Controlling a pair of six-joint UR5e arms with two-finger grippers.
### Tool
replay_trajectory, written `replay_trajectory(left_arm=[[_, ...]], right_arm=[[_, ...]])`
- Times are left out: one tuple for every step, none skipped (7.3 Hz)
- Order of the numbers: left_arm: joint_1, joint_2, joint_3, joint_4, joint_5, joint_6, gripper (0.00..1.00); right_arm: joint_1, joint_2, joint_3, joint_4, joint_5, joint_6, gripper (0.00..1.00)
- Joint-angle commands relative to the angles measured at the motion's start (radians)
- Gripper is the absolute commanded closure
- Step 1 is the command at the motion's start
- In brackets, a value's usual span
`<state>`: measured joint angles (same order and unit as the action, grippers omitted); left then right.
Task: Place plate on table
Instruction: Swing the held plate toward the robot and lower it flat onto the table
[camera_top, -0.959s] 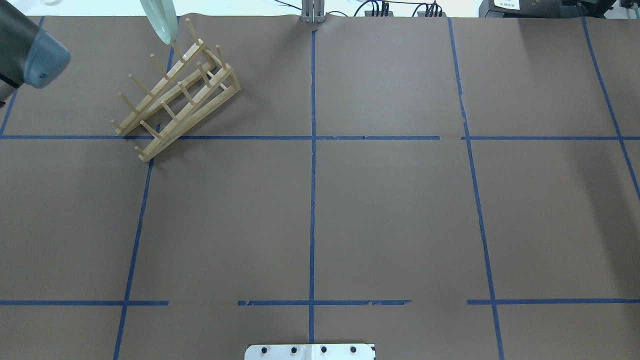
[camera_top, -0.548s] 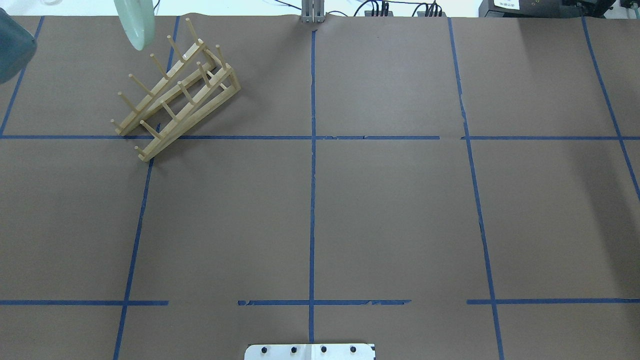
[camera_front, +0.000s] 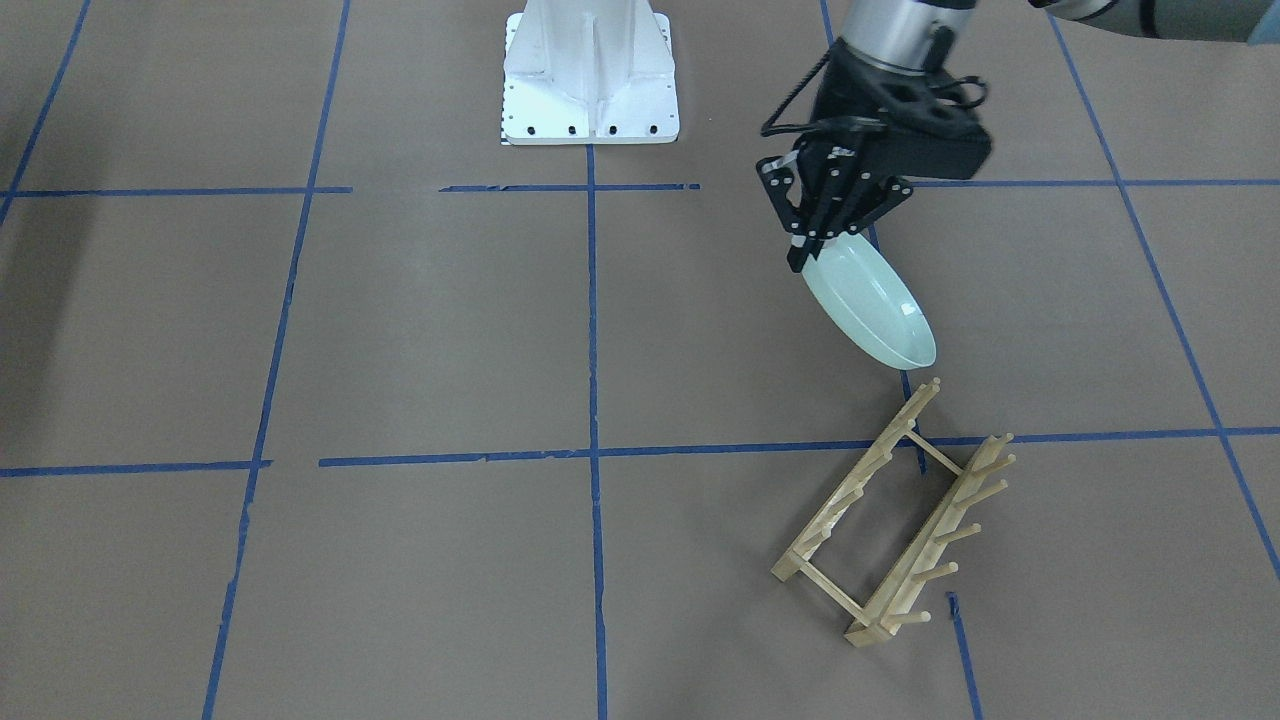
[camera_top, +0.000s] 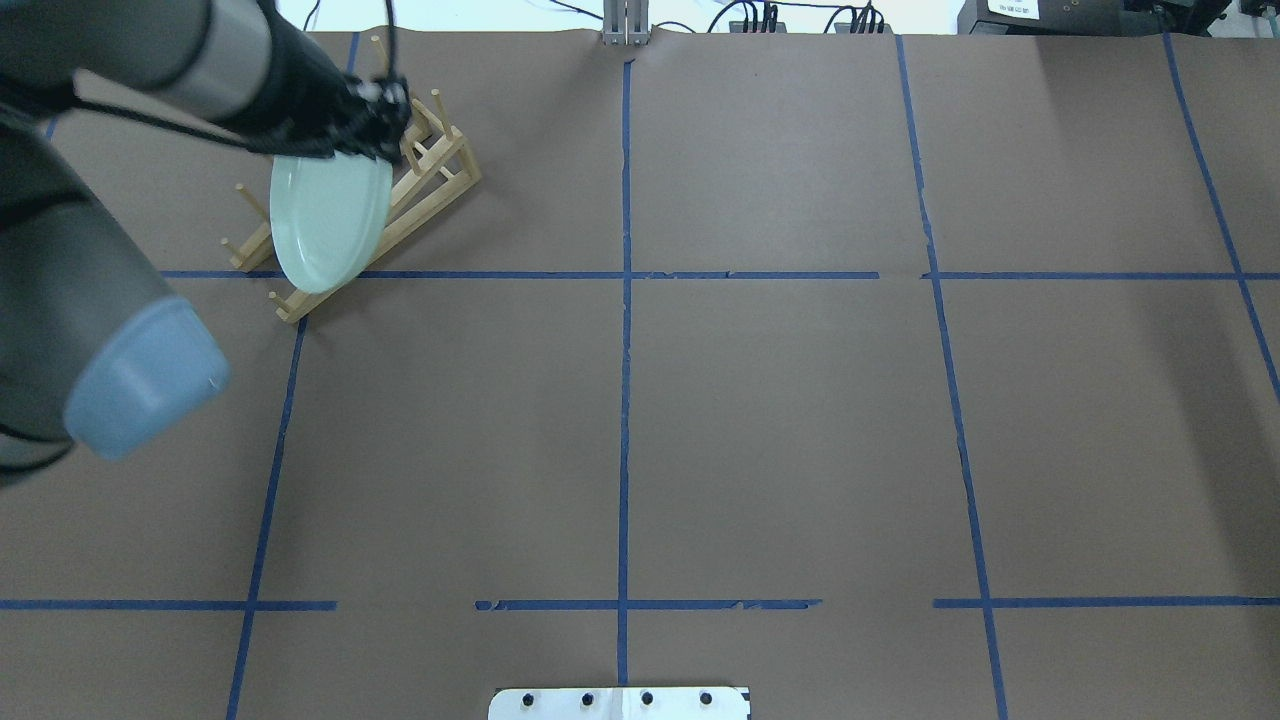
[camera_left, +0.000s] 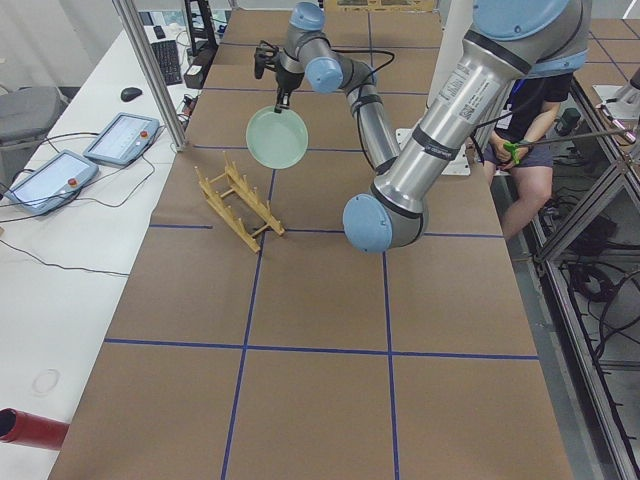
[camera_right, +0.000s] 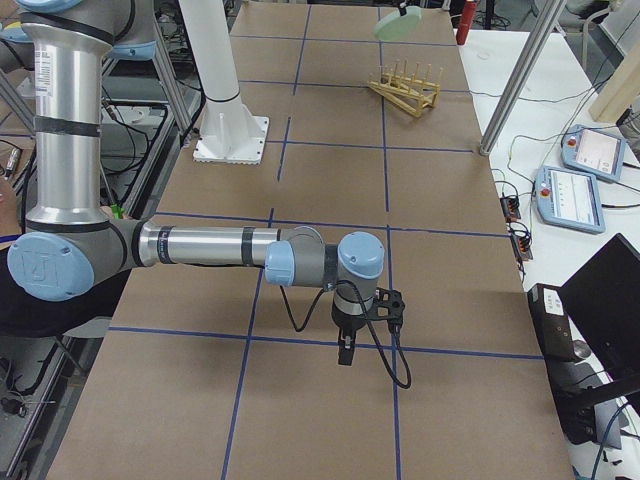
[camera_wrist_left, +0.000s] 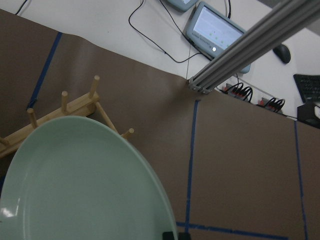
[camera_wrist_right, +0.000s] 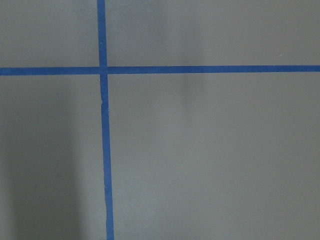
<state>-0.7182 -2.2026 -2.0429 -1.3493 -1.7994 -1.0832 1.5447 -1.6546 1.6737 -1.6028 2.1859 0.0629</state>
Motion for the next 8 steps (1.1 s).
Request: replay_trajectory(left_arm=[[0.310, -0.005, 0.032, 0.222, 0.304, 0.121, 1.00], [0.386, 0.001, 0.079, 0.225, 0.374, 0.118, 1.00], [0.428, -0.005, 0.158, 0.219, 0.405, 0.109, 1.00], [0.443, -0.008, 0.190, 0.216, 0.437, 0.111, 1.00], [0.466, -0.008, 0.220, 0.216, 0.443, 0.109, 1.00], [0.474, -0.009, 0.231, 0.211, 0.442, 0.109, 1.00], [0.474, -0.023, 0.231, 0.200, 0.440, 0.108, 1.00], [0.474, -0.043, 0.234, 0.194, 0.439, 0.105, 0.53]], right_arm=[[0.000, -0.001, 0.000, 0.000, 0.000, 0.000, 0.00], [0.000, -0.001, 0.000, 0.001, 0.000, 0.000, 0.00], [0.000, -0.001, 0.000, 0.001, 0.000, 0.000, 0.00], [0.000, -0.001, 0.000, 0.001, -0.001, 0.000, 0.00], [0.000, -0.001, 0.000, 0.000, 0.000, 0.000, 0.00], [0.000, -0.001, 0.000, 0.001, 0.000, 0.000, 0.00], [0.000, -0.001, 0.000, 0.000, 0.000, 0.000, 0.00], [0.000, 0.001, 0.000, 0.000, 0.000, 0.000, 0.00]])
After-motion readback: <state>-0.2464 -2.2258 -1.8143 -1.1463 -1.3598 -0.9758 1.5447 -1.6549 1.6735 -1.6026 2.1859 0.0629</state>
